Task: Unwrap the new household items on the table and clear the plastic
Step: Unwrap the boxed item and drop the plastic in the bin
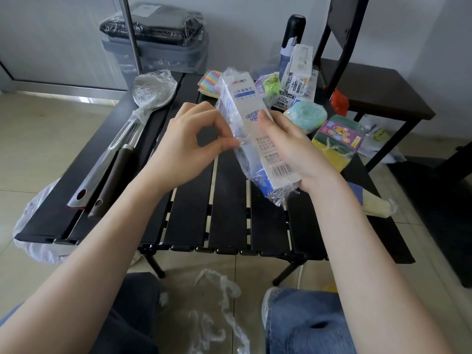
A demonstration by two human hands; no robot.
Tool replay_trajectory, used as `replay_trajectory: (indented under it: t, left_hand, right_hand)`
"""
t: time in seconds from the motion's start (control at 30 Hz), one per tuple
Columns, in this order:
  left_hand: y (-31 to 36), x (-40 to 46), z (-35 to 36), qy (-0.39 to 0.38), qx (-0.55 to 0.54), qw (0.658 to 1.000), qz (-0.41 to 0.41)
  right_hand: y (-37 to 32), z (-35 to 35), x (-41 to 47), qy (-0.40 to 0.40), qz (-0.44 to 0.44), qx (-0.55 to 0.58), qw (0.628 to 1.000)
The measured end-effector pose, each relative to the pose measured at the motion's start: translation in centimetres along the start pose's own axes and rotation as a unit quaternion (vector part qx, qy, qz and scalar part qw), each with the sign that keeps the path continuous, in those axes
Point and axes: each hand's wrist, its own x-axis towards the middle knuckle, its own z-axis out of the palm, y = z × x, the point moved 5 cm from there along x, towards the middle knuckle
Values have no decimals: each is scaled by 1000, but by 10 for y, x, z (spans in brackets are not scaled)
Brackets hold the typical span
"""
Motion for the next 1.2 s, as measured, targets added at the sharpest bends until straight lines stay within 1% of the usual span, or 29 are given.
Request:
replay_trajectory:
  t: [0.1,0.17,0.33,0.43,0.5,0.57,0.67,0.8,0.87,0.97,1.0,1.03,1.1,1.2]
  left_hand:
    - [0,-3,2,-40,-84,996,-4]
    - [-1,-4,5,-37,-109,993,-8]
    - [3,-4,13,-2,-19,1000,-22]
    - [5,-3,15,19,-25,999,-44]
    - [3,-2,16,16,-31,998,-61]
    - [3,-2,16,-4,-69,996,-64]
    - [5,-4,15,-49,-183,980,-55]
    - [8,-6,15,-52,-256,964,-44]
    - [9,-7,17,-61,-251,966,-35]
    - [9,-8,21,-83,-143,986,-4]
    - [9,-9,22,-82,-120,989,-2]
    - [8,-9,22,-77,-119,990,-3]
    - [6,-10,21,-79,-178,981,-19]
    - [2,-12,23,-101,-273,955,-52]
  right_hand:
    - [-2,-5,0,14,-4,7,1000]
    - [-2,-5,1,23,-9,8,1000]
    - [2,0,3,38,-17,25,999]
    - [2,2,2,47,-19,35,998]
    - [2,0,2,57,-21,36,997]
    - [2,-5,3,73,-16,37,996]
    - [3,-17,6,85,0,64,994]
    - [5,-14,7,78,-1,71,994]
    - [5,-11,6,85,-4,72,994]
    - [7,-13,8,94,-2,66,993]
    - [8,-15,9,97,0,66,993]
    - [7,-15,9,99,2,70,993]
    - [11,-17,10,103,23,91,990]
    - [14,-16,12,121,57,137,981]
